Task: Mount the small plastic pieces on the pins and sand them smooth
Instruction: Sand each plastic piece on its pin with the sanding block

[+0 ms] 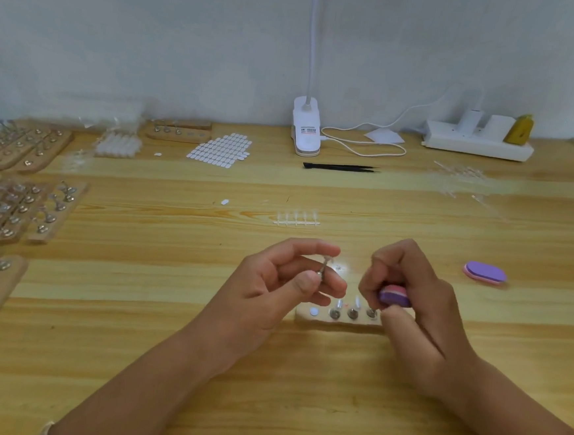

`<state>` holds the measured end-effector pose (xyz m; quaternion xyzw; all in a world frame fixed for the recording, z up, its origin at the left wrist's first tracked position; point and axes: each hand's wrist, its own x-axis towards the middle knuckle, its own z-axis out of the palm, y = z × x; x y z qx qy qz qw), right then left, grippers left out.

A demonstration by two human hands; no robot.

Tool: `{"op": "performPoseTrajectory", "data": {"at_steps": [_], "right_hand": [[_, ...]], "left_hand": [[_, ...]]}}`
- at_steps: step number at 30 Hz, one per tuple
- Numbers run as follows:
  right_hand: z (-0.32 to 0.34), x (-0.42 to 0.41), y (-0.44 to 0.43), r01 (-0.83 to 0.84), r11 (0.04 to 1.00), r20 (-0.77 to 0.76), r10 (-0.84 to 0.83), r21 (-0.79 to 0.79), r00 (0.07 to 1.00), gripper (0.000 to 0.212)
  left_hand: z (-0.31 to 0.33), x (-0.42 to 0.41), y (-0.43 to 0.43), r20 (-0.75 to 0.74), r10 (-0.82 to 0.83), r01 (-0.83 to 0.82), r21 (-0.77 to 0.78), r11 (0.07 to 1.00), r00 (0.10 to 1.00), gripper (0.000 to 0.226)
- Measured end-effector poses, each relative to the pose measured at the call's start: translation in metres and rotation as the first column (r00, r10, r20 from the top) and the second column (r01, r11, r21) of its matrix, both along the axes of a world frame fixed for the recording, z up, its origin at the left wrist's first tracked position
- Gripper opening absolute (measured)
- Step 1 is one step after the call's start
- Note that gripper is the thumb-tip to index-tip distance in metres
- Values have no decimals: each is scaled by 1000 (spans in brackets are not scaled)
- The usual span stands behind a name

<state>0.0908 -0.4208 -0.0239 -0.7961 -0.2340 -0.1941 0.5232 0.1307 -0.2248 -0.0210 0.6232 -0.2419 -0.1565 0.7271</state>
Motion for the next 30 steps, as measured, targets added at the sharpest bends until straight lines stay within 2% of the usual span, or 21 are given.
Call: {"op": "performPoseTrajectory", "data": {"at_steps": [6,12,16,18,23,25,27,30], "right_hand": [[1,6,9,144,988,-41,-147,-57,988,12],[4,3,11,183,981,106,-176,-60,979,13],[5,4,12,223,972,172,-208,-73,963,7],[5,4,10,235,968,189,-214,-93,958,11],[5,5,9,236,957,262,-187,-171,947,15],[5,3,6,147,981,205,-119,-130,971,14],[5,2,2,24,998,78,-19,-63,997,26],[4,2,-3,23,997,-16,-24,-74,1000,34]], "left_hand": [[3,-2,-2,57,35,-34,-10,999,998,27],[5,-4,-3,261,128,-144,45,989,957,29],[5,-7,-5,394,190,-240,82,967,899,32],[6,-9,-5,457,218,-293,100,951,862,38],[8,-13,-3,486,249,-336,99,937,838,34],[8,-14,-3,466,258,-339,98,936,846,32],[10,-14,-2,451,262,-338,94,936,853,31],[13,-14,-2,452,271,-344,85,935,850,29]]}}
